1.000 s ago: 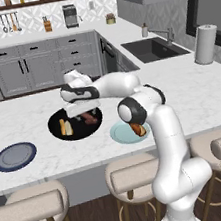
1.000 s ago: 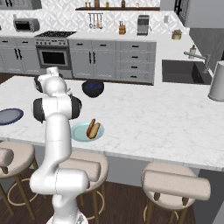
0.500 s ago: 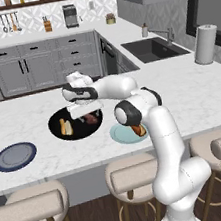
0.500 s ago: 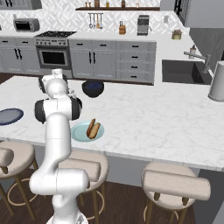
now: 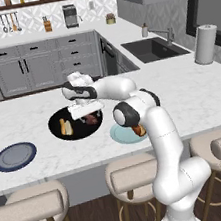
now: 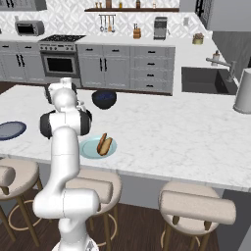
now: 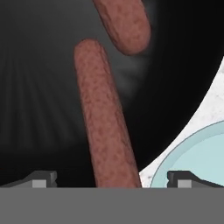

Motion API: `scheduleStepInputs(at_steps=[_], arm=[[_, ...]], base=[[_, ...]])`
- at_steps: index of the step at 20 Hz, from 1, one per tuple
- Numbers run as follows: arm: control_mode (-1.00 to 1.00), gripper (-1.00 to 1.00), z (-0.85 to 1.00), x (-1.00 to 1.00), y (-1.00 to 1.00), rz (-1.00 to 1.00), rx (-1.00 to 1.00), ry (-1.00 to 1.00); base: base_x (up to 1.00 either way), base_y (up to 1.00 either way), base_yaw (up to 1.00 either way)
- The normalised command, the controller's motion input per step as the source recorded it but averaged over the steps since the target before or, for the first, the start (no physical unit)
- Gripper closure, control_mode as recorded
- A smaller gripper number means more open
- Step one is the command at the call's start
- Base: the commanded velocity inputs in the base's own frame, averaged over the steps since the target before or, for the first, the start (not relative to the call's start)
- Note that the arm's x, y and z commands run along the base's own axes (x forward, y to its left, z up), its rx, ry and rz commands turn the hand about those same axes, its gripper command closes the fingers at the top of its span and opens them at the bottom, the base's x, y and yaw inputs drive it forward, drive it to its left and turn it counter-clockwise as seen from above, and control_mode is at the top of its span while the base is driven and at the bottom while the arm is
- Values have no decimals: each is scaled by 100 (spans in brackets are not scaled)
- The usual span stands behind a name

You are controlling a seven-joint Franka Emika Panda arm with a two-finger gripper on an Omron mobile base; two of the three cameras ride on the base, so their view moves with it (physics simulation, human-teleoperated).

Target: Place one bun and one sausage from the bowl on each plate.

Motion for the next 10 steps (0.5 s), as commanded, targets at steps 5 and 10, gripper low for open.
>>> scheduleStepInputs(at_steps=[5, 10], arm=[[-100, -100, -8, -7, 0, 0, 0, 5], [-100, -100, -7, -23, 0, 0, 0, 9]], base=[[0, 0, 0], [0, 0, 0]])
